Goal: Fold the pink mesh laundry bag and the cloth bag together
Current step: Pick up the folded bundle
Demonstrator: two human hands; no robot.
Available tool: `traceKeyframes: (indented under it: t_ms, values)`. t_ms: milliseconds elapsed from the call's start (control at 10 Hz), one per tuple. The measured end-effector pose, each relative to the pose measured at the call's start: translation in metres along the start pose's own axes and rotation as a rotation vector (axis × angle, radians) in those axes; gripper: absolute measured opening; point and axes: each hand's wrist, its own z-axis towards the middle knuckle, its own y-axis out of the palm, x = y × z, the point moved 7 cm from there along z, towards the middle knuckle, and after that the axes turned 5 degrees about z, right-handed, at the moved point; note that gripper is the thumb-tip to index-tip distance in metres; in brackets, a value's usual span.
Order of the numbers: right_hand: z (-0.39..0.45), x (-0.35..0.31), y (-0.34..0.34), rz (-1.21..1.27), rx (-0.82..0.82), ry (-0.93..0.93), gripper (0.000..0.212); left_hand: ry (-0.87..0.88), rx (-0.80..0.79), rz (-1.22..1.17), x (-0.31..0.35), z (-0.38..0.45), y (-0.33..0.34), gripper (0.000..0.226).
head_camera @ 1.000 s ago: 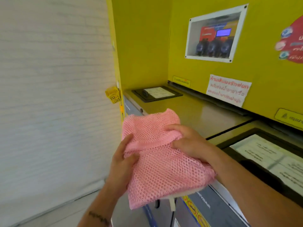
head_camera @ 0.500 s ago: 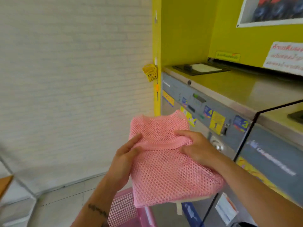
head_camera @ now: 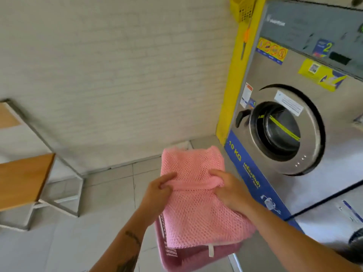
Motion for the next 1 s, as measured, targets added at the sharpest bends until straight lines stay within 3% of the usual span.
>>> traceKeyframes:
  t_ms: [400,700,1000]
  values:
    - [0.076,0.192,0.122,0.038,-0.136,0.359,0.067,-0.419,-0.096,0.063,-0.197,0.106,0.079,0.040]
    - [0.159,0.346,0.228,0.056,-0.183,0.451,0.065,-0.524,-0.130,0.195,-0.361,0.182,0.139,0.043]
    - [0.199,0.437,0.289,-0.030,-0.291,0.458,0.071,-0.593,-0.208,0.334,-0.460,0.219,0.177,0.057]
